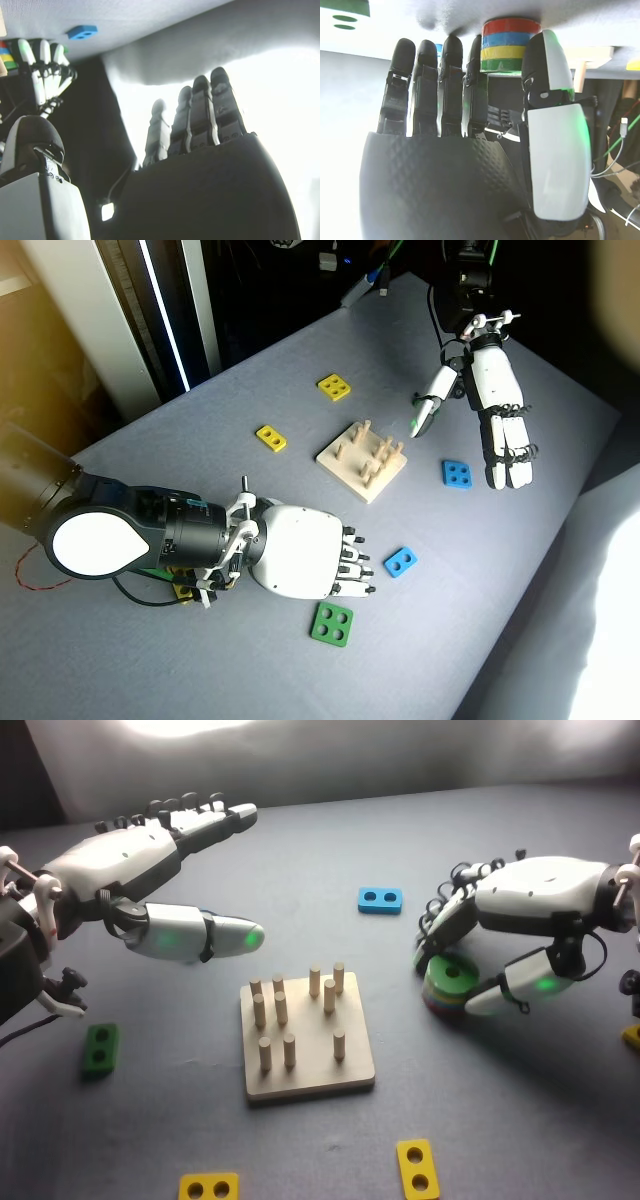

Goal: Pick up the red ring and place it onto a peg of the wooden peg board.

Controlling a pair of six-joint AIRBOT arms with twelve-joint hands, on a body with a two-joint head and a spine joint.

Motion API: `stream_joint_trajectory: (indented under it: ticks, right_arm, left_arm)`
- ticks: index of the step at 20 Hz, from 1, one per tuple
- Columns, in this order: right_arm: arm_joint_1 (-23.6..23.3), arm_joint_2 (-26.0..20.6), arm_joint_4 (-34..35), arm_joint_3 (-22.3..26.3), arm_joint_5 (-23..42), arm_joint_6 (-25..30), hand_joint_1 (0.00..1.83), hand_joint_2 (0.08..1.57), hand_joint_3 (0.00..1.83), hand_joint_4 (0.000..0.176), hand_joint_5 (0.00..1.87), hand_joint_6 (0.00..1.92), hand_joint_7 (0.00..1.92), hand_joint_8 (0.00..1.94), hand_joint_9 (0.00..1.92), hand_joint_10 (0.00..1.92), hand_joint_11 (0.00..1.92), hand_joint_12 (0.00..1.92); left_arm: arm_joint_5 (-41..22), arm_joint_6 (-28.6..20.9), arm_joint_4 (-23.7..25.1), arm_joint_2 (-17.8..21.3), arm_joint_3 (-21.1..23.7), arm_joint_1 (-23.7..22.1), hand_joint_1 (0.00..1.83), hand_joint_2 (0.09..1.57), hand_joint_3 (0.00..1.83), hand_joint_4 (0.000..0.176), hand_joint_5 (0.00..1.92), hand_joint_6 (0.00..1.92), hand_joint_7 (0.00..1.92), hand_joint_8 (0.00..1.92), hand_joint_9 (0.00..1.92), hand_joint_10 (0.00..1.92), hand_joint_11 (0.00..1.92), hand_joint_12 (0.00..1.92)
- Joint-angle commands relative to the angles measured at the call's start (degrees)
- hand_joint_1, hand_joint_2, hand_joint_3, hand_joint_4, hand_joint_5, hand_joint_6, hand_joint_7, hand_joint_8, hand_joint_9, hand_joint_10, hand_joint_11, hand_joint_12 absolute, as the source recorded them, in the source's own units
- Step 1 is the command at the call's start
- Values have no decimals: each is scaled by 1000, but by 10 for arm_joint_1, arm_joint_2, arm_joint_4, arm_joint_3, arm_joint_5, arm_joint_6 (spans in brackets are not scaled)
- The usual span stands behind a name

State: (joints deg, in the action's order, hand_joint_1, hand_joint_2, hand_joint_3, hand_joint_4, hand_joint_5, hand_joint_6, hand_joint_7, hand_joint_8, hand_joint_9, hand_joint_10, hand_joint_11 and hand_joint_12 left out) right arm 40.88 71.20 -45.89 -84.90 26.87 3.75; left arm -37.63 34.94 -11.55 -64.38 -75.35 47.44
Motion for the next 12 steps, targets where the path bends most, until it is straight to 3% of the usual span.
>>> stream_joint_trajectory:
  ticks: [1, 4, 5, 6, 10, 12]
  right_arm:
    - [-14, 2, 16, 2, 64, 10, 1060, 1197, 0, 0, 820, 1230, 581, 4, 402, 21, 0, 1153]
    - [-24, -7, 4, 15, 75, 12, 1063, 1196, 1, 0, 823, 1229, 600, 6, 404, 14, 0, 1058]
    - [-27, -10, 3, 20, 80, 12, 1045, 1200, 1, 0, 815, 1243, 602, 4, 400, 10, 0, 1029]
    - [-29, -13, 2, 25, 85, 12, 1045, 1201, 0, 0, 814, 1247, 599, 3, 411, 14, 0, 1102]
    - [-42, -26, -6, 46, 106, 12, 1077, 1199, 0, 0, 816, 1244, 579, 3, 408, 10, 0, 1242]
    - [-47, -32, -12, 56, 113, 12, 1081, 1197, 0, 0, 820, 1243, 572, 0, 383, 1, 0, 1188]
  left_arm:
    - [-71, 0, -7, 4, -4, -2, 483, 1000, 0, 142, 50, 1, 0, 0, 0, 0, 0, 0]
    - [-72, 1, -9, 5, -4, -1, 481, 1003, 0, 131, 52, 1, 0, 0, 0, 0, 0, 0]
    - [-72, 1, -10, 5, -4, -1, 480, 1001, 0, 136, 51, 1, 0, 0, 0, 0, 0, 0]
    - [-72, 2, -10, 5, -4, -1, 483, 1004, 0, 132, 54, 2, 0, 0, 0, 0, 0, 0]
    - [-72, 3, -12, 5, -5, -1, 503, 1011, 2, 156, 52, 1, 0, 0, 0, 0, 0, 0]
    - [-72, 4, -13, 6, -5, -1, 501, 1012, 2, 149, 52, 0, 0, 0, 0, 0, 0, 0]
